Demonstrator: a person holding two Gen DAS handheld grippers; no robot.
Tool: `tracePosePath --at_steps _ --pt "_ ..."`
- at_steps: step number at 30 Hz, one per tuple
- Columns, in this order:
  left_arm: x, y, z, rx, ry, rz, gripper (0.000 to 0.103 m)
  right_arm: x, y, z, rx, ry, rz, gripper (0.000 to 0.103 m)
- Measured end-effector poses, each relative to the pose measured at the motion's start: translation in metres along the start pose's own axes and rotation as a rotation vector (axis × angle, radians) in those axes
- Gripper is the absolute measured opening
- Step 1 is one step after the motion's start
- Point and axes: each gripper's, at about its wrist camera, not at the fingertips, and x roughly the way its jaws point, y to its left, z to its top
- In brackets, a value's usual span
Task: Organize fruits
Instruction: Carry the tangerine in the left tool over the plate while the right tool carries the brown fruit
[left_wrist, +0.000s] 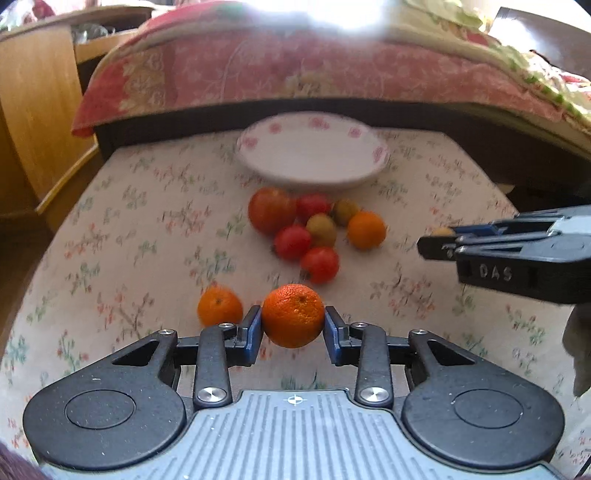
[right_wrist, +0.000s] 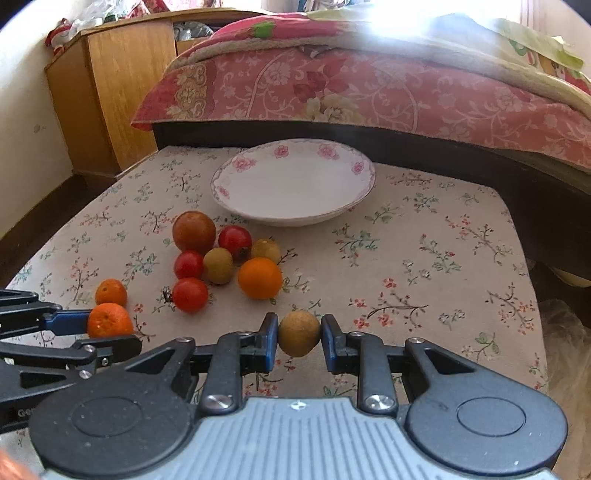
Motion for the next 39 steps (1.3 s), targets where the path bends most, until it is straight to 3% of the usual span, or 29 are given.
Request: tracePosePath --at_steps 10,19,39 --pt "0.013 -0.002 0.058 0.023 -0.102 0.000 0.043 0.002 -0.003 0.039 0.017 -0.068 0.018 0.030" --pt "0.052 0.006 0.096 0.051 -0.125 0.011 0.043 0.033 -0.007 0.084 -0.020 -0.111 0.016 0.030" --pt "0.094 0.006 0.110 0.077 -0.087 0.039 0.044 0.086 -0.018 0.099 -0.035 -0.066 0.009 0.030"
